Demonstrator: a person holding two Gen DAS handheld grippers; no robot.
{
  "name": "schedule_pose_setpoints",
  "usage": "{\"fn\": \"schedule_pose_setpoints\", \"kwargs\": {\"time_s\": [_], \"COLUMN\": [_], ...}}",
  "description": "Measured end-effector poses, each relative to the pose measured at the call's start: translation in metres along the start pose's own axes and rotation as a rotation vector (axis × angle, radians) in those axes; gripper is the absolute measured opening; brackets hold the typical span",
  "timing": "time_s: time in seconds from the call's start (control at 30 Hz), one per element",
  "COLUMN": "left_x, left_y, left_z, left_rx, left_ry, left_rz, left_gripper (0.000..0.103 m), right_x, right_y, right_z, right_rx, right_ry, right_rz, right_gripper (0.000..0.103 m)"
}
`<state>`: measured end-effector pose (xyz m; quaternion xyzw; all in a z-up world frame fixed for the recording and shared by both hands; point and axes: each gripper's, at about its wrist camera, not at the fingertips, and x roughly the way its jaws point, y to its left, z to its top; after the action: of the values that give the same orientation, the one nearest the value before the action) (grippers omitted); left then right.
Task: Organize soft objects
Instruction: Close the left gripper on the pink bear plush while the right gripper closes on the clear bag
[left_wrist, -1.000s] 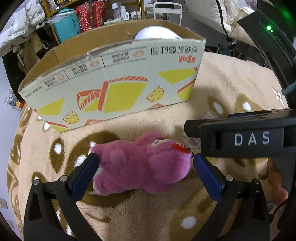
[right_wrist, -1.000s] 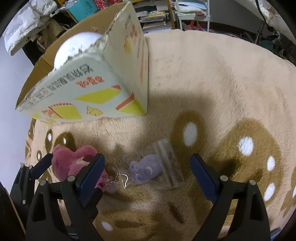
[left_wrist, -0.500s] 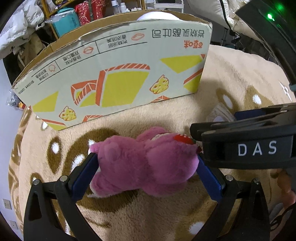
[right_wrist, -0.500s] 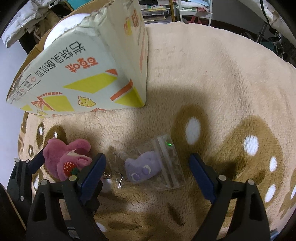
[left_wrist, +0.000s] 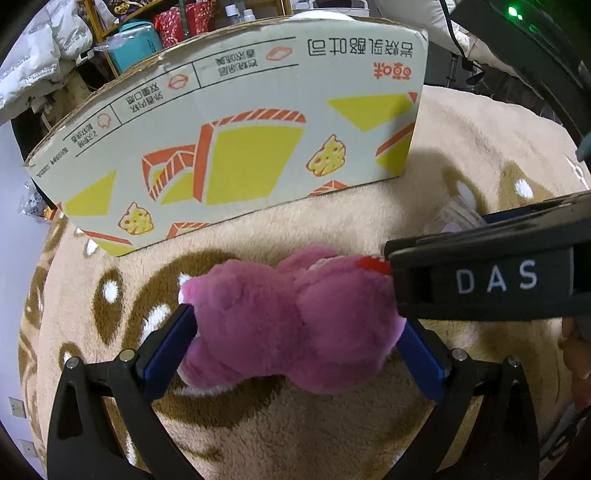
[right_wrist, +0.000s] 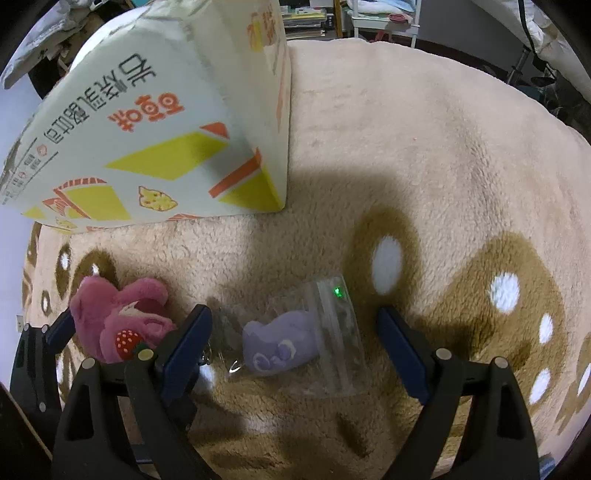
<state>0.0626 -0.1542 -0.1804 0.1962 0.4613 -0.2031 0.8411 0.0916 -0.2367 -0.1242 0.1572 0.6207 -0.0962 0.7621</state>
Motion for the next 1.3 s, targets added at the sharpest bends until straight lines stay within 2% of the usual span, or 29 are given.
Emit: {"fn": "schedule_pose_setpoints", "kwargs": {"time_s": [0.17, 0.23, 0.33, 0.57, 0.63, 0.8, 1.0, 1.07, 1.17, 1.3], "left_x": [0.001, 0.0, -0.005, -0.014, -0.016, -0.02, -0.023, -0.023, -0.022, -0.021], "left_y": [-0.001, 0.0, -0.002, -0.002, 0.002, 0.01, 0.02, 0.024, 0.034, 0.043], "left_z": [-0.003, -0.004, -0.006, -0.011, -0.011, -0.012, -0.015, -0.014, -0.013, -0.01], "left_rx": [-0.009, -0.009, -0.005, -0.015, -0.03, -0.059, -0.074, -0.089, -0.112, -0.137], "left_ry": [0.0, -0.003, -0.006, -0.004, 0.0, 0.013, 0.018, 0.021, 0.028, 0.035], "left_rz": [-0.003, 0.0, 0.005, 0.014, 0.027, 0.051, 0.072, 0.074, 0.088, 0.104], "left_gripper": [0.101, 0.1, 0.097, 0.093, 0.093, 0.093, 0.093, 0.093, 0.092, 0.092], "right_x": [-0.002, -0.005, -0.009, -0.01, -0.011, -0.015, -0.012, -0.008, -0.006, -0.005], "right_y": [0.002, -0.001, -0.003, -0.01, -0.014, -0.02, -0.023, -0.019, -0.013, -0.01], "right_z": [-0.002, -0.003, -0.004, -0.006, -0.007, -0.013, -0.028, -0.03, -0.033, -0.037], "right_rx": [0.005, 0.018, 0.028, 0.058, 0.073, 0.087, 0.084, 0.065, 0.028, 0.034], "right_ry": [-0.008, -0.02, -0.027, -0.018, -0.011, 0.018, 0.065, 0.073, 0.071, 0.067], "right_rz": [-0.025, -0.035, -0.048, -0.008, 0.02, 0.054, 0.079, 0.06, 0.021, 0.017], "right_gripper": [0.085, 0.072, 0.059, 0.06, 0.066, 0.072, 0.072, 0.07, 0.058, 0.04]}}
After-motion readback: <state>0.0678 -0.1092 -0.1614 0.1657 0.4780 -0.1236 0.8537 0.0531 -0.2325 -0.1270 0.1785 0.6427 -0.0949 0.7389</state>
